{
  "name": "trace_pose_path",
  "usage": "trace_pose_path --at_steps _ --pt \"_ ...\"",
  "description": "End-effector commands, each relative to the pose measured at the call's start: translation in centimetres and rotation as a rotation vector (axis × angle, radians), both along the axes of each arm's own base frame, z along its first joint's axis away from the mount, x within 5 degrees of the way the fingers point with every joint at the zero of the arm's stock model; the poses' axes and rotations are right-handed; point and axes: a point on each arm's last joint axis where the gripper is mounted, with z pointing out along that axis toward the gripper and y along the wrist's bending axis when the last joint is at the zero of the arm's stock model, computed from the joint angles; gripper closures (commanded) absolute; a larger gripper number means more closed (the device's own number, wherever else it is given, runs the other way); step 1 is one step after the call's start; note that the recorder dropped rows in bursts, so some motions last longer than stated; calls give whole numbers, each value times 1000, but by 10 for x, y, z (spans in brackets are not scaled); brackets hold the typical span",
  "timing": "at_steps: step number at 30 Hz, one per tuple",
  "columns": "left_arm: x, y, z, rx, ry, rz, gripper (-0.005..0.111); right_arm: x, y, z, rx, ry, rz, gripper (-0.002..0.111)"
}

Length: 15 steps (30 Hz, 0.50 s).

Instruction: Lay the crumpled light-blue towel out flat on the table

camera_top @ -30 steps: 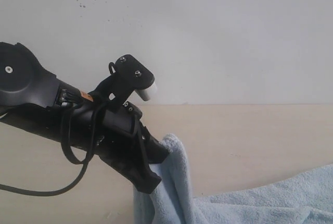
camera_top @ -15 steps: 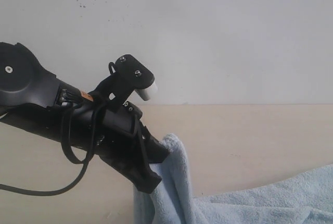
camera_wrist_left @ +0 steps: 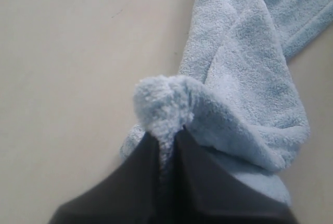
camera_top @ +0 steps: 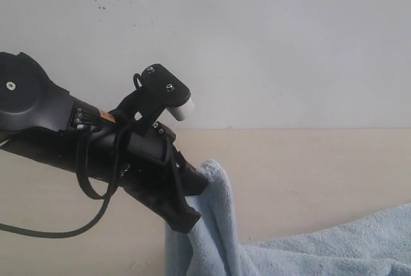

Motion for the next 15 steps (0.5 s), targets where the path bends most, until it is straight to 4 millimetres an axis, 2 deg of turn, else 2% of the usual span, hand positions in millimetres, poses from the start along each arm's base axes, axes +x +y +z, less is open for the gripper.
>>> trace_pose_path --at_steps 1,4,8,10,13,15 --pt "1 4 21 -53 -97 35 103 10 7 -1 90 -128 -44 108" --pt "-5 12 39 -81 -154 41 103 33 23 5 185 -312 -30 108" --pt "-9 35 63 -103 -231 86 103 70 55 17 256 -554 171 108" --pt "-8 54 71 -107 -267 152 103 85 73 24 292 -667 277 108" --pt "-4 80 74 -91 -296 252 103 104 92 42 380 -881 351 108" --pt "0 93 68 -77 -285 300 103 114 101 62 441 -1059 435 108"
